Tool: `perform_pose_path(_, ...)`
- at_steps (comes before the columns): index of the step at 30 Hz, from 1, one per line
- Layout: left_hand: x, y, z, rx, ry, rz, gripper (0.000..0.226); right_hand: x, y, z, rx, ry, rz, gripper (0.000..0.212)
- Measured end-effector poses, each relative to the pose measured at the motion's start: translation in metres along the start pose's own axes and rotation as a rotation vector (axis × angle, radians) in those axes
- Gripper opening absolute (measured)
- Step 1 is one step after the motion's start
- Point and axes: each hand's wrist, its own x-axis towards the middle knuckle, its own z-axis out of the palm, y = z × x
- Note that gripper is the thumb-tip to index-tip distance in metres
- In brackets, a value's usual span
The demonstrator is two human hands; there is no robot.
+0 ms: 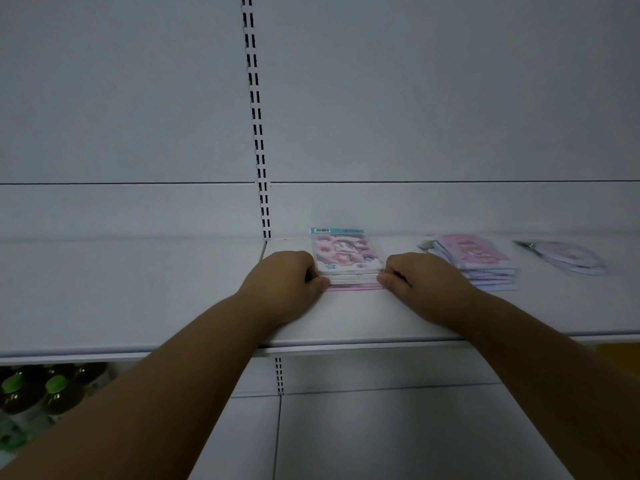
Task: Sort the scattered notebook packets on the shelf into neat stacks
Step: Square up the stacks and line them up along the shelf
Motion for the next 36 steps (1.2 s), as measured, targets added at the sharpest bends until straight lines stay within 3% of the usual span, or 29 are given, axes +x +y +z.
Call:
perform_pose_path(11, -0.003, 0.004, -0.002, -0.015, 0.026, -0.011, 0.044, -0.003, -0.004, 0.001, -0.052, 0.029, 0.031, 0.027)
perform_pose_path(15, -0.004, 0.013, -0.013, 0.094, 0.154, 0.022, 0.047, -0.008, -0.005, -0.007, -0.048, 0.146, 0.057, 0.027)
perform_pose_path(19, 0.005, 0.046, -0.017, 0.122, 0.166, 0.124, 0.04, -0.01, 0.011, -0.036, -0.043, 0.278, 0.061, 0.03)
perform_pose_path(25, 0.033, 0.121, 0.005, 0.009, 0.195, 0.193, 0.026, -0.012, 0.075, -0.074, -0.093, 0.247, 0.147, 0.028)
perform_pose_path(30, 0.071, 0.186, 0.039, -0.123, 0.002, 0.001, 0.023, -0.011, 0.142, -0.072, -0.058, 0.09, 0.376, 0.032)
perform_pose_path(34, 0.09, 0.215, 0.064, 0.036, -0.224, -0.126, 0.03, -0.007, 0.163, -0.056, 0.072, -0.026, 0.424, 0.042)
perform_pose_path(36, 0.093, 0.221, 0.074, -0.013, -0.178, -0.201, 0.029, -0.004, 0.16, -0.048, 0.128, -0.013, 0.419, 0.041)
